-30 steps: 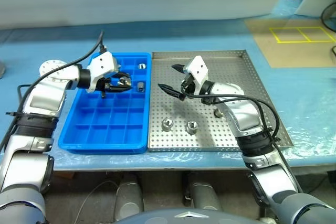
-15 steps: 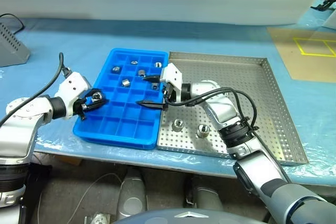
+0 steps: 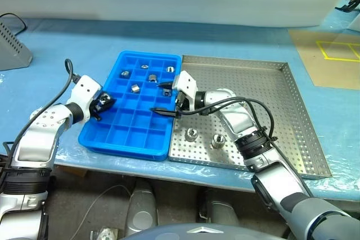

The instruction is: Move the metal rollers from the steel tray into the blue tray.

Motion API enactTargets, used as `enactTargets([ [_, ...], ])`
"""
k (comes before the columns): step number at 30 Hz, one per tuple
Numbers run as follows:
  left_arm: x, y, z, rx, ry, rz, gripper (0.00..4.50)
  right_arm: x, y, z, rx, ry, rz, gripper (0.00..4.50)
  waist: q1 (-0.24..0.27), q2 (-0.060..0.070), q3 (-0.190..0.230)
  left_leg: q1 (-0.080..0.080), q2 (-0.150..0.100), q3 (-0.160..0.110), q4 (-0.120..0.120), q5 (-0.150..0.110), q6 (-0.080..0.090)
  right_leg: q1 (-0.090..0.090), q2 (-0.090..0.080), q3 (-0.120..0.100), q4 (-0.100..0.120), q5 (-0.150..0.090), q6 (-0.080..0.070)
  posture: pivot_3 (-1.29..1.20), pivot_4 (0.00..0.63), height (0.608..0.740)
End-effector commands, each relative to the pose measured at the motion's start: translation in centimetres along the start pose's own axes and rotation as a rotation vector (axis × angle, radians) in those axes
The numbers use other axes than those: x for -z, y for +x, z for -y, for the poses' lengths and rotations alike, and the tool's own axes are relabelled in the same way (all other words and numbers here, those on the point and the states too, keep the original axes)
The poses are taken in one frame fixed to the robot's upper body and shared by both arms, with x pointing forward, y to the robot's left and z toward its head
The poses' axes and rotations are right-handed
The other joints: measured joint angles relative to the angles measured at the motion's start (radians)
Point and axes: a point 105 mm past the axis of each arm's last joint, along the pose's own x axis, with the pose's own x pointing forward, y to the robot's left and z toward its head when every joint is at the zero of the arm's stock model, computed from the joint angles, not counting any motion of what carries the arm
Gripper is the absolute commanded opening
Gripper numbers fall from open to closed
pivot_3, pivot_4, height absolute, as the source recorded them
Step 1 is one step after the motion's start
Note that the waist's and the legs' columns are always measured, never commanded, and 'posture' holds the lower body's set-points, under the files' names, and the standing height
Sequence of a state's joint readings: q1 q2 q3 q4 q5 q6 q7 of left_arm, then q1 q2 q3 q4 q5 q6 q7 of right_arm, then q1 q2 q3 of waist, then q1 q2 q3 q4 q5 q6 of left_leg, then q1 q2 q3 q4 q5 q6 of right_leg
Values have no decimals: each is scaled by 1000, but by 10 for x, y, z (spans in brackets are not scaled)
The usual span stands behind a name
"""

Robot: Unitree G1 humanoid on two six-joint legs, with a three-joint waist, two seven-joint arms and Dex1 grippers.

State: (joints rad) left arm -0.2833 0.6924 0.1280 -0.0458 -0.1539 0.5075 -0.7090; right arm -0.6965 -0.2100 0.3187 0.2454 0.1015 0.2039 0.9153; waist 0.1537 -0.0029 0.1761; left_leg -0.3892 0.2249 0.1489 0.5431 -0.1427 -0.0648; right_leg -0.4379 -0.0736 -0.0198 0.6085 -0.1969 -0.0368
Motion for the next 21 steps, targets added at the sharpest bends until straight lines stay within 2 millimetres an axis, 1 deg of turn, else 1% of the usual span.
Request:
enactTargets([
  [1, -6, 3, -3, -12, 8, 19, 1721, -10, -1, 0, 17, -41, 35, 4500, 0, 0, 0, 0, 0, 0, 0, 0, 0, 0, 0, 0, 0, 0, 0, 269, 150, 740],
  [4, -1, 12, -5, -36, -9, -3, 1721, -10, -2, 3, 43, -42, 35, 4500, -1, 0, 0, 2, 0, 0, 0, 0, 0, 1, 0, 0, 1, 0, 0, 265, 150, 740],
  [7, -3, 17, -6, -51, -9, 11, 1721, -9, -3, 4, 54, -38, 31, 4500, -1, 0, 0, 3, 0, 0, 0, 0, -1, 2, 0, 0, 2, 0, 0, 245, 150, 740],
  [8, -5, 19, -7, -53, -4, 26, 2447, -8, -4, 4, 58, -38, 29, 4500, -1, 0, 0, 4, 0, 0, 0, 0, -1, 2, 0, 0, 2, 0, 0, 245, 150, 740],
  [9, -8, 21, -11, -75, -1, 33, 2665, -7, -5, 4, 61, -38, 27, 4500, -1, 0, 0, 4, 0, 0, 0, 0, -1, 2, 0, 0, 2, 0, 0, 245, 150, 740],
  [11, -9, 24, -17, -106, 7, 24, 3309, -6, -6, 5, 67, -39, 23, 4500, -2, 0, 0, 4, 0, 0, 0, 1, -1, 2, 0, 0, 3, 0, 0, 233, 150, 740],
  [13, -15, 26, -16, -87, -4, 41, 3949, -5, -8, 6, 77, -41, 19, 4500, -4, 0, 0, 4, 0, 0, 0, 1, -1, 2, 0, 0, 3, 0, 0, 219, 150, 740],
  [14, -18, 26, -14, -67, -12, 51, 3949, -5, -9, 7, 80, -41, 18, 4500, -5, 0, 0, 3, 0, 0, 0, 1, -2, 2, 0, 0, 3, 0, 0, 215, 150, 740],
  [16, -28, 24, -6, -9, 3, 79, 3949, -4, -11, 9, 97, -43, 12, 4500, -6, 0, 0, 3, 0, 0, 1, 1, -2, 2, 0, 0, 2, 0, 0, 199, 150, 740],
  [18, -45, 19, 11, 98, 8, 133, 3949, -3, -16, 13, 122, -41, 8, 4500, -6, 0, 0, 2, 0, 0, 0, 3, -4, 2, 0, 0, 2, 0, 0, 185, 150, 740],
  [19, -50, 18, 17, 133, 5, 148, 3949, -3, -17, 15, 129, -41, 7, 4500, -6, 0, 0, 1, 0, 0, 1, 3, -5, 1, 0, 0, 1, 0, 0, 170, 150, 740],
  [21, -71, 10, 43, 296, -14, 220, 3949, -3, -26, 20, 164, -30, 6, 4500, -5, 0, 0, 1, 0, 0, 1, 3, -5, 1, 0, 0, 1, 0, 0, 146, 150, 740],
])
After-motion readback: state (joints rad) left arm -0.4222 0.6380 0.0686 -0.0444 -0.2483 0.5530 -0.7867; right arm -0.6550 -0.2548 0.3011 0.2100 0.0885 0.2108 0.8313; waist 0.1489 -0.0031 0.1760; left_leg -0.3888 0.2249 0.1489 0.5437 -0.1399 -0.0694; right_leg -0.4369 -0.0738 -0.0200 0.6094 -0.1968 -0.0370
